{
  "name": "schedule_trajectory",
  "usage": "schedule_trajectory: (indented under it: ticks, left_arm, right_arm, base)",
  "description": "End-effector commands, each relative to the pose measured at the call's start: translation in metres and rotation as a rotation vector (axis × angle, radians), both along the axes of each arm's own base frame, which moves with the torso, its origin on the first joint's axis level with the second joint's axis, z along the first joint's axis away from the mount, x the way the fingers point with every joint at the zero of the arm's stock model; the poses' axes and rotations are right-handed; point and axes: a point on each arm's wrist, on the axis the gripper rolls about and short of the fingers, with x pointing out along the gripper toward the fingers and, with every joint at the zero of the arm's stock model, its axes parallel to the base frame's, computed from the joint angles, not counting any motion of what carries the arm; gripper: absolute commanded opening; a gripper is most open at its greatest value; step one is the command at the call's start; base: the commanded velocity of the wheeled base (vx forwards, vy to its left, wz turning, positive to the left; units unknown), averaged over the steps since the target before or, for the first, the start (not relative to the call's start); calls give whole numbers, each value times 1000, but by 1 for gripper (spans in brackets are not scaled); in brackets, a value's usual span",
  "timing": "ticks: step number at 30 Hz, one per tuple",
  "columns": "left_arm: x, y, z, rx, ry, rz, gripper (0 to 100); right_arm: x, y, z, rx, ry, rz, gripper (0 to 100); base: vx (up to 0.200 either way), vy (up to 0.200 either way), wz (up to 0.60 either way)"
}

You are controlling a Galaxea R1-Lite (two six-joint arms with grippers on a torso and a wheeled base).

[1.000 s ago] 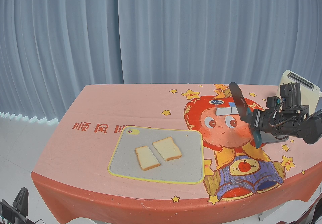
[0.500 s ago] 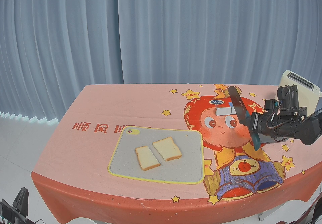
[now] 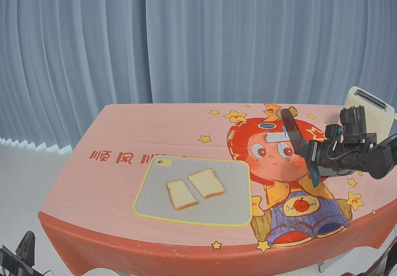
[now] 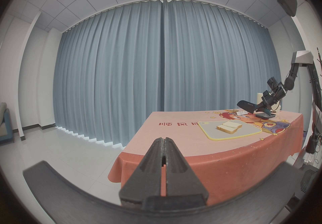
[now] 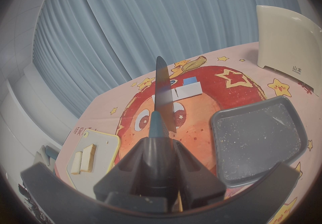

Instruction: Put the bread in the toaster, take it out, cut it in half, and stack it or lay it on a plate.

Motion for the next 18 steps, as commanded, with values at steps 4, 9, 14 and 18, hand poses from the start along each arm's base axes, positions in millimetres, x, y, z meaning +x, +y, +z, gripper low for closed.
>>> schedule_trajectory:
  ticks: [4,9,14,18]
  left_arm:
    - [1,0,-5,0,12,-1,0]
    - [1,0,-5,0,12,1,0]
    - [1,0,-5,0,12,1,0]
    - [1,0,-5,-2,12,1,0]
  right_arm:
    - [2,0,-3,-3,10,-1,0]
    - [3,-1,-6,-7,16,-4,0]
    - [3,-2,-5,-5,14,-6,0]
    - [4,-3,-6,-7,16,-8,0]
  base:
    - [0,0,0]
    - [0,0,0]
    - [0,0,0]
    - [0,0,0]
